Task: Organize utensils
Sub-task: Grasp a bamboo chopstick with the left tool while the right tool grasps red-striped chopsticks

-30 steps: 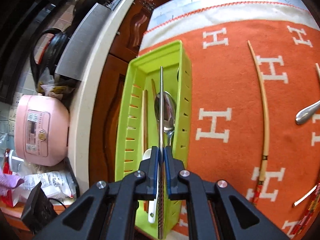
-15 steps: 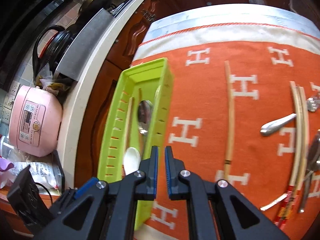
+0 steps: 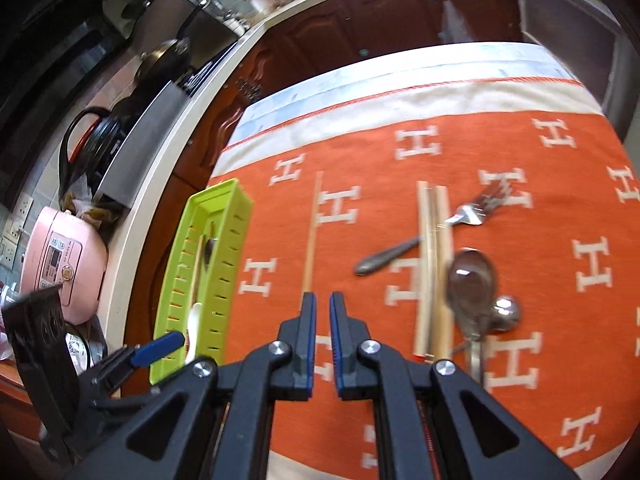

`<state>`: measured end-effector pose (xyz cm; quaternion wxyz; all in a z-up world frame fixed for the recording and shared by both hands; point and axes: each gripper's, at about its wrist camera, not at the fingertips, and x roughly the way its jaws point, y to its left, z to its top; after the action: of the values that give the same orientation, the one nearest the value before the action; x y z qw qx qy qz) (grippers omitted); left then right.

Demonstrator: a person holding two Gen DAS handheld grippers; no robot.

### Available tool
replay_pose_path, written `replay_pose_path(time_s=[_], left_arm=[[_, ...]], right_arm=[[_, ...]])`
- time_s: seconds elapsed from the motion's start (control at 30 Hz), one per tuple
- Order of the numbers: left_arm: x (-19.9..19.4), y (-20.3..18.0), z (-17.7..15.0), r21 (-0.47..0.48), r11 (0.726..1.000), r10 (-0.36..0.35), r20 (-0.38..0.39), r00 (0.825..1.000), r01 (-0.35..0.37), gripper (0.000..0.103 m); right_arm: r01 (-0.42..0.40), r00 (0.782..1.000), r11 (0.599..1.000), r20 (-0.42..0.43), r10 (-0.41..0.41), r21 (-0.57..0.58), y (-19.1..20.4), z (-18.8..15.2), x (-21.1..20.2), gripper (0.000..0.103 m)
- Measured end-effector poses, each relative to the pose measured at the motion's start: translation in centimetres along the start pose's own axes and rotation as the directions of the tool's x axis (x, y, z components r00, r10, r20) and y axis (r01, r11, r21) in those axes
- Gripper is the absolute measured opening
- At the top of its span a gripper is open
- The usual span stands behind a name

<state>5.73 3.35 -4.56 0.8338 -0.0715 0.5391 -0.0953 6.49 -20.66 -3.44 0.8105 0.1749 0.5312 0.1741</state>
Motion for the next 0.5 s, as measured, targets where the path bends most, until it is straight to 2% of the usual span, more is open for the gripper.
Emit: replay_pose_path(time_s=[0.2,0.4,0.5], left_arm=[[2.5,-2.9,2.3,0.050,0.999,-0.002,-0.026,1.000,0.003,0.066],[6.6,-3.8,4.1,0.036,0.999,-0.001,-0.104,0.995,0.005,0.052],[8.7,-3.9,4.5,0.037,0.999,0.022,-0.141,0.990,-0.017,0.042]], right_arm=[[0.003,1.000,0.998,0.001,-0.003,0.057,-3.5,-0.5,-0.3,0.007],[0.002,1.000,0.995,-0.015,0.000,0.100,-6.0,-0.9,0.6,0.007],[-0.011,1.000,0.995,-0.028,0.014,0.103,-6.7,-1.3,1.0,0.007]])
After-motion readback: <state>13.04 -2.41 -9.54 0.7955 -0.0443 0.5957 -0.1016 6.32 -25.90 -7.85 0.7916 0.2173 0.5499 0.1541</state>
